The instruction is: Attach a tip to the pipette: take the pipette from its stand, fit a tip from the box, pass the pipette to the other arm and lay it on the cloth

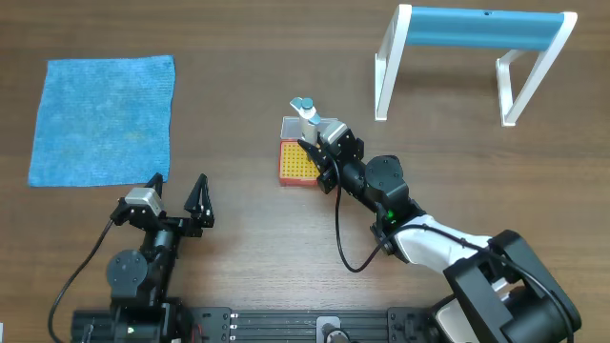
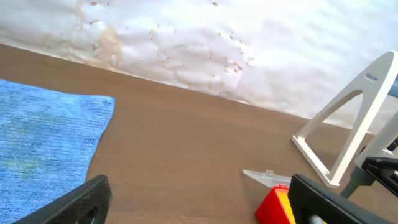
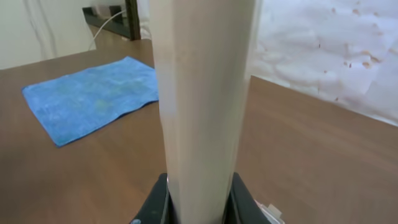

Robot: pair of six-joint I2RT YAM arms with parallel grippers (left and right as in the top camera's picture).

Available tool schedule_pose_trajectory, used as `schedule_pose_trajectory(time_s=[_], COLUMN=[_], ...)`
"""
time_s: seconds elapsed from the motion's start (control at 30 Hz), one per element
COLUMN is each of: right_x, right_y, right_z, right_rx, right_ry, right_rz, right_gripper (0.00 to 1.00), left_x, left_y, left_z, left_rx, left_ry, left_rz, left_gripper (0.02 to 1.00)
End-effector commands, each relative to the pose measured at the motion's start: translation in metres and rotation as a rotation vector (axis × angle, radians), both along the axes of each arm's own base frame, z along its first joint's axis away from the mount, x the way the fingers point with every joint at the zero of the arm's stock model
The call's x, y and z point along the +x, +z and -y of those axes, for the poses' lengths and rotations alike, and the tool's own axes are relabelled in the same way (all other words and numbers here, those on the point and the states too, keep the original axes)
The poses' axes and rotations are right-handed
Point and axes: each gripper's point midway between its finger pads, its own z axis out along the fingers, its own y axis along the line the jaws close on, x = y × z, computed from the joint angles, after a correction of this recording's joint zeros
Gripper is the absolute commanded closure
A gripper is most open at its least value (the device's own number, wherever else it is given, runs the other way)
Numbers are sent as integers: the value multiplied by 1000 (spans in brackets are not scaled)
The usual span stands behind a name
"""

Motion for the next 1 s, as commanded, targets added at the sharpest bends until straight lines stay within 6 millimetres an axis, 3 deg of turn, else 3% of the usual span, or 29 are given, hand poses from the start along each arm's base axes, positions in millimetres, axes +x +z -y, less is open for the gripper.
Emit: schedule_pose_trajectory(time_s=[0.03,1.0], right_x=[1,-1], right_y=[7,3], right_z=[4,3], right_rx=[15,4], right_ry=[-28,-22], right_rz=[20,7], right_gripper=[928,930], left_x=[0,0], left_y=[-1,-1], left_z=[0,0], left_rx=[-12,-13], left_ry=[-3,-3], left_rz=[-3,-3], left_gripper=[97,99])
